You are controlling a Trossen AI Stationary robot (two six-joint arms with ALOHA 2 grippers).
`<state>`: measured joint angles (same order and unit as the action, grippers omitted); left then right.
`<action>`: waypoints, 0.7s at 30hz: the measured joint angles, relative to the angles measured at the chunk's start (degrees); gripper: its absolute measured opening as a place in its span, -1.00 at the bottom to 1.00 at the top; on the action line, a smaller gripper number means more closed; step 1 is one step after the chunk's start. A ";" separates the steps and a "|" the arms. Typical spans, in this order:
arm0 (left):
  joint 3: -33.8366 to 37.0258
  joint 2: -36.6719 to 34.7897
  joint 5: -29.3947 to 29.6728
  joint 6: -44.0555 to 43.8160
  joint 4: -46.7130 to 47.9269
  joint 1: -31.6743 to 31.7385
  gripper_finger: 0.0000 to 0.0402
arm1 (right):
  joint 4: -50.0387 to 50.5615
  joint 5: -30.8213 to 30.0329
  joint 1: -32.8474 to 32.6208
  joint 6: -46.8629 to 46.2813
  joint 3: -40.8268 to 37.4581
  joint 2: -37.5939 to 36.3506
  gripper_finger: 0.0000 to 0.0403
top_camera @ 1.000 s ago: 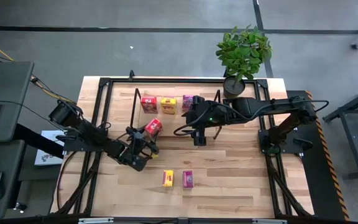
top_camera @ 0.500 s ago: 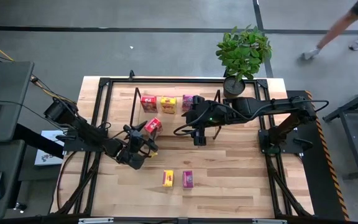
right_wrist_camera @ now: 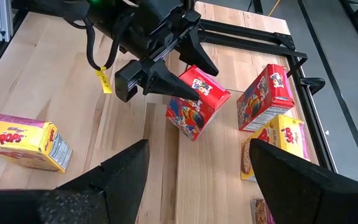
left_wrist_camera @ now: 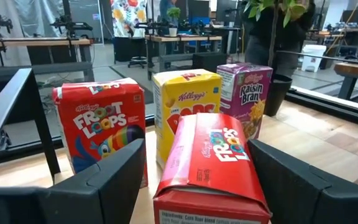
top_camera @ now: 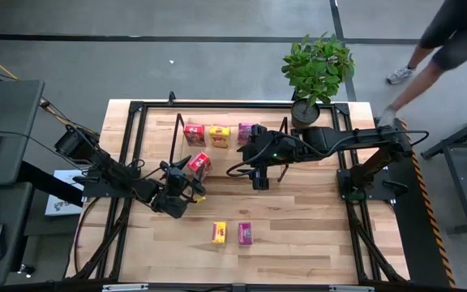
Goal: Stack cereal on shelf
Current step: Put the red cereal box on the shelf aligned with the other red cereal box
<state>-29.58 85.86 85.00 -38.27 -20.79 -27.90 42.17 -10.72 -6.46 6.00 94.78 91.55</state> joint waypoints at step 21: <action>-0.02 -7.87 0.13 12.12 -3.29 0.04 0.35 | -0.07 -0.01 0.00 -0.02 0.00 0.00 0.34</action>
<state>-29.61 77.99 85.12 -26.15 -24.08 -27.86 42.11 -10.73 -6.46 5.98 94.78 91.55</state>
